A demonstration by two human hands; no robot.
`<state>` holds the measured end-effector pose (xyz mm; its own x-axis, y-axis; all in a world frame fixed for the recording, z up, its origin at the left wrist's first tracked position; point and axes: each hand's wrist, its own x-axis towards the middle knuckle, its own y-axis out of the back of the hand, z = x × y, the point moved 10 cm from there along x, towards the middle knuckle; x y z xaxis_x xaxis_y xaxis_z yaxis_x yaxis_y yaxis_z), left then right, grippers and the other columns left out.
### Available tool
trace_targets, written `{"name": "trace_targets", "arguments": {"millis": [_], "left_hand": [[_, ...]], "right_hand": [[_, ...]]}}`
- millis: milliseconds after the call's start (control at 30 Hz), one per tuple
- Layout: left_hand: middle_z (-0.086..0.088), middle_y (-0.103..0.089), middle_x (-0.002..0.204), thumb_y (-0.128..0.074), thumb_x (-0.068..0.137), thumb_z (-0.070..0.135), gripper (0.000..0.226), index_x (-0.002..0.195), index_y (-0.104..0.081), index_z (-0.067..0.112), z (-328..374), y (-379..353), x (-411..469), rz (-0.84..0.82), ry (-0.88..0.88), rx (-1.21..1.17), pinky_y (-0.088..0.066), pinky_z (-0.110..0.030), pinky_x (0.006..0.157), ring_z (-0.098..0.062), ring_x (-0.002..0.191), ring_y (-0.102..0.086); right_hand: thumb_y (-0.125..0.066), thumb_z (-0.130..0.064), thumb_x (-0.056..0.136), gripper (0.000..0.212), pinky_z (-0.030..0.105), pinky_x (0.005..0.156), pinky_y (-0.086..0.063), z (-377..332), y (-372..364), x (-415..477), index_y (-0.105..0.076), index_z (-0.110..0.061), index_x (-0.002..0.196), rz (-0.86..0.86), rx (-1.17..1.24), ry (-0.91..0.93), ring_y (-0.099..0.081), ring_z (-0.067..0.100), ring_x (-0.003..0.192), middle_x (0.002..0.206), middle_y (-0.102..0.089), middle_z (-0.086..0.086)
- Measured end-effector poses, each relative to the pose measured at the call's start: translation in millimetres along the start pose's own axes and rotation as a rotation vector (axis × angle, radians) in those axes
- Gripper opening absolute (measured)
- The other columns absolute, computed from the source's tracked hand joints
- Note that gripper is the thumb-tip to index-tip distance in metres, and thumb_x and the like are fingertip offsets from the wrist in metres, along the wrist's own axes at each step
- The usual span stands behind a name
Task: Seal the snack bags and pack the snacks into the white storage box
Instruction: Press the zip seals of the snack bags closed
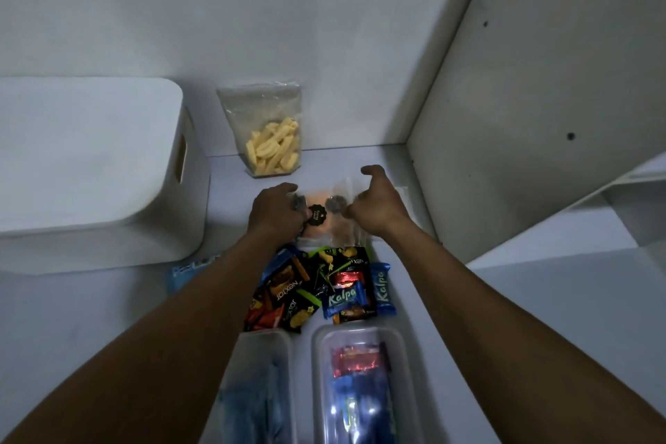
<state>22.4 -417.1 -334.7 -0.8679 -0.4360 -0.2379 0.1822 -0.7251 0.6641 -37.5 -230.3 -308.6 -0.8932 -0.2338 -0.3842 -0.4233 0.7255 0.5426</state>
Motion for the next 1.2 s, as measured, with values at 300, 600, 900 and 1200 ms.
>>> {"name": "trace_targets", "arguments": {"millis": [300, 600, 900, 1200], "left_hand": [[-0.006, -0.059, 0.136, -0.066, 0.089, 0.013, 0.050, 0.138, -0.056, 0.020, 6, 10, -13, -0.055, 0.014, -0.145, -0.039, -0.020, 0.086, -0.016, 0.107, -0.053], [0.006, -0.070, 0.112, -0.069, 0.088, 0.014, 0.020, 0.095, -0.071, 0.033, 73, 98, -37, -0.004, -0.227, -0.295, -0.052, -0.019, 0.077, -0.011, 0.106, -0.064], [0.001, -0.074, 0.078, -0.072, 0.085, 0.013, 0.012, 0.077, -0.071, 0.022, 150, 215, -100, 0.115, -0.321, -0.537, -0.056, -0.040, 0.079, -0.016, 0.078, -0.070], [-0.013, -0.075, 0.089, -0.063, 0.094, 0.007, 0.008, 0.098, -0.070, 0.005, 231, 287, -166, 0.055, -0.456, -0.782, -0.061, -0.038, 0.074, -0.025, 0.077, -0.072]], "right_hand": [[-0.069, 0.011, 0.080, 0.043, 0.041, 0.085, -0.060, -27, -5, -14, -0.062, -0.011, 0.116, -0.073, 0.471, 0.026, -0.072, 0.024, 0.089, 0.099, -0.074, 0.011], [-0.070, 0.009, 0.080, 0.027, 0.035, 0.075, -0.058, -119, 20, -54, -0.073, -0.013, 0.096, -0.193, 0.290, 0.227, -0.072, 0.018, 0.087, 0.094, -0.078, 0.007], [-0.081, -0.010, 0.080, 0.025, 0.038, 0.080, -0.061, -225, 112, -134, -0.070, -0.008, 0.103, -0.055, 0.316, 0.400, -0.075, 0.020, 0.087, 0.094, -0.077, 0.012], [-0.079, -0.001, 0.079, 0.024, 0.033, 0.073, -0.062, -294, 157, -209, -0.069, -0.003, 0.101, 0.020, 0.515, 0.540, -0.073, 0.019, 0.079, 0.091, -0.076, 0.015]]}}
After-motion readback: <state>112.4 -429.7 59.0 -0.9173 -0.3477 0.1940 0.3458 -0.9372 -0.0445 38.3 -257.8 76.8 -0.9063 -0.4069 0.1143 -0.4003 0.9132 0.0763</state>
